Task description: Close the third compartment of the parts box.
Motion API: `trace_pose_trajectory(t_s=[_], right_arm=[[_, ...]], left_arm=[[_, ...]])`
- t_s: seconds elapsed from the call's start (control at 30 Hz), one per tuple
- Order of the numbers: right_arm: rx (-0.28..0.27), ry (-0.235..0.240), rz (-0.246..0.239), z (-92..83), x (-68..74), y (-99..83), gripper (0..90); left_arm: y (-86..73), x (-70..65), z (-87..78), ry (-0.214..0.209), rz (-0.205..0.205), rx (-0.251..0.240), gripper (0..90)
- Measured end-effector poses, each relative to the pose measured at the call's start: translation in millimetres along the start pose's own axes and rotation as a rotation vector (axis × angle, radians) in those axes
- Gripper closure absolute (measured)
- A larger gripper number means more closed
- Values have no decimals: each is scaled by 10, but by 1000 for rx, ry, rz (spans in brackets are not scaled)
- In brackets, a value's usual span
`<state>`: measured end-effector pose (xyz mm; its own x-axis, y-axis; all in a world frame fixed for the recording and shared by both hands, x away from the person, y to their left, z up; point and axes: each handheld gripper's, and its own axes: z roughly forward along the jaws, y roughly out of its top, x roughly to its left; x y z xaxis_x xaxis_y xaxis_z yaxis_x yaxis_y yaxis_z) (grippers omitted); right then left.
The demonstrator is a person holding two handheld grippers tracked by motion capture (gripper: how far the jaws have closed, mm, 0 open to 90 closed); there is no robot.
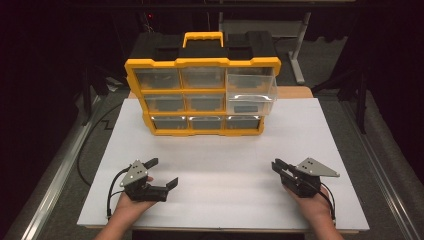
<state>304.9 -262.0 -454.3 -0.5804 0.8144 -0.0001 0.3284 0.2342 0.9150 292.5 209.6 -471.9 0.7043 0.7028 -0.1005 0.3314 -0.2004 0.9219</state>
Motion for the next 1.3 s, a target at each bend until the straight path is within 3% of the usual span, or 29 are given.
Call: trace_pose_trajectory(t_s=[0.23, 0.53, 0.67, 0.93, 1.3], right_arm=[[-7, 1, -10, -12, 7, 5, 900], [-17, 18, -31, 3, 39, 35, 900], [-33, 49, -38, 55, 98, 76, 900], [-45, 77, -84, 159, 251, 239, 900], [-91, 92, -84, 239, 316, 468, 900]], left_arm=[[1, -12, -4, -3, 4, 0, 5], [2, -8, -25, 1, 2, -9, 5], [0, -3, -24, 3, 2, -12, 5], [2, 20, -18, 0, -6, -19, 5], [5, 27, -28, -2, -10, -31, 5]])
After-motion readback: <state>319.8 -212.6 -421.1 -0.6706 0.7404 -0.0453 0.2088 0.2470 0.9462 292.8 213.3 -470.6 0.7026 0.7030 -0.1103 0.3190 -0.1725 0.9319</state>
